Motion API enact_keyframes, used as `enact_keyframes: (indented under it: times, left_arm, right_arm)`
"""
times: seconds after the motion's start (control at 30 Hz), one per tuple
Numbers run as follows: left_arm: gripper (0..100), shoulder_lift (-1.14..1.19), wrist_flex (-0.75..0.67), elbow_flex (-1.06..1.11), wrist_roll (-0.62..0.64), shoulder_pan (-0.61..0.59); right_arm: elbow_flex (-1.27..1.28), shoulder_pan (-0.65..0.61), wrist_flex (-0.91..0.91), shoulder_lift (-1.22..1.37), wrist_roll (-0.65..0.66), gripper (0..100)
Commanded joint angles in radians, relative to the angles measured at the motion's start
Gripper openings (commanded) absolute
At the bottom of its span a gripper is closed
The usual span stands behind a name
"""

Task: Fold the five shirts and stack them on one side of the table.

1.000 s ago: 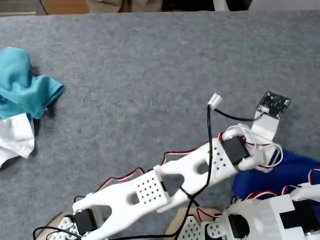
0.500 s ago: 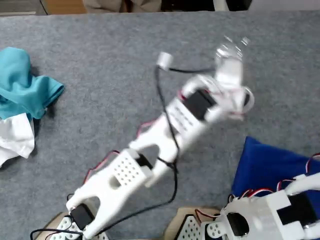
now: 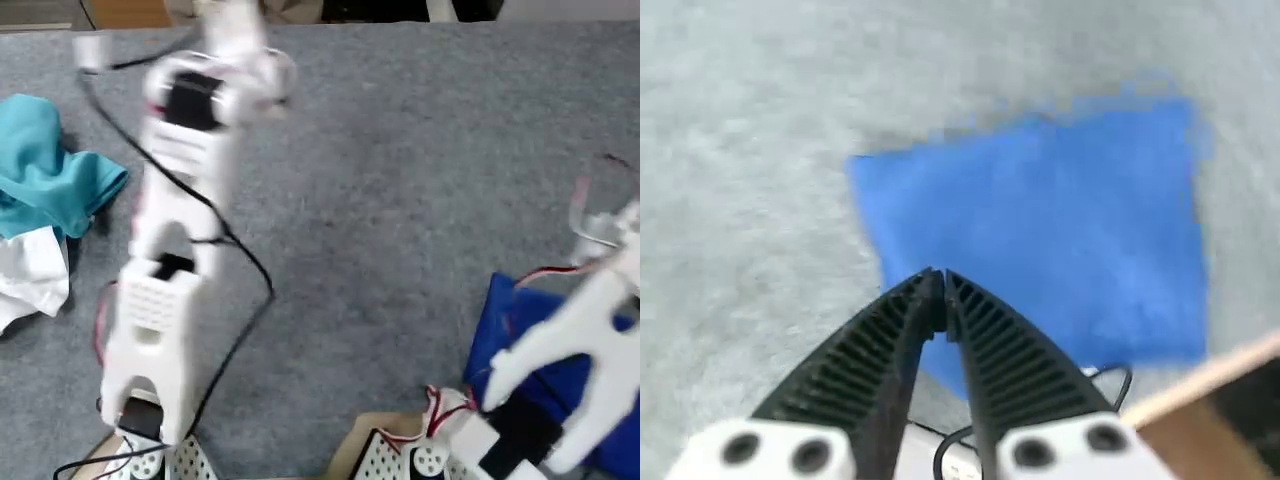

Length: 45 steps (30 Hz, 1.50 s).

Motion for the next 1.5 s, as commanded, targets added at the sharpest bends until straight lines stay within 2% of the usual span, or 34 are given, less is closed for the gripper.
enact_keyframes:
  times: [0.0,0.1,0.2,0.3,0.43,0.63,0.77,0.97,1.13,1.27,1.4,1.47]
  left_arm:
    - [5,-0.125,0.014,0.153,-0.032,-0.187]
    - [14,-0.214,0.014,0.342,-0.029,-0.339]
    - [18,-0.303,0.014,0.512,-0.037,-0.491]
    - [19,-0.389,0.012,0.657,-0.089,-0.671]
    - [19,-0.469,0.011,0.795,-0.218,-0.890]
    - [18,-0.470,-0.064,0.944,-0.262,-1.088]
    - [19,-0.452,-0.126,1.003,-0.262,-1.128]
    - [19,-0.375,-0.358,1.171,-0.262,-1.143]
    - [18,-0.308,-0.528,1.231,-0.258,-1.160]
    - [16,-0.266,-0.575,1.229,-0.256,-1.165]
    - [1,-0.266,-0.572,1.221,-0.256,-1.137]
    - [3,-0.288,-0.540,1.221,-0.256,-1.115]
  right_arm:
    - [0.010,-0.200,0.021,-0.062,-0.009,0.5]
    - [0.056,-0.300,0.018,-0.068,-0.009,0.5]
    - [0.087,-0.364,0.015,-0.065,-0.009,0.5]
    - [0.114,-0.398,-0.025,-0.065,-0.009,0.5]
    - [0.154,-0.438,-0.071,-0.064,-0.009,0.5]
    - [0.234,-0.519,-0.120,-0.068,-0.009,0.5]
    - [0.272,-0.553,-0.160,-0.068,-0.009,0.5]
    - [0.294,-0.598,-0.201,-0.065,-0.015,0.5]
    - [0.298,-0.596,-0.232,-0.062,-0.118,0.5]
    - [0.305,-0.595,-0.242,-0.064,-0.146,0.5]
    - [0.305,-0.593,-0.236,-0.064,-0.178,0.5]
    - [0.305,-0.596,-0.239,-0.064,-0.176,0.5]
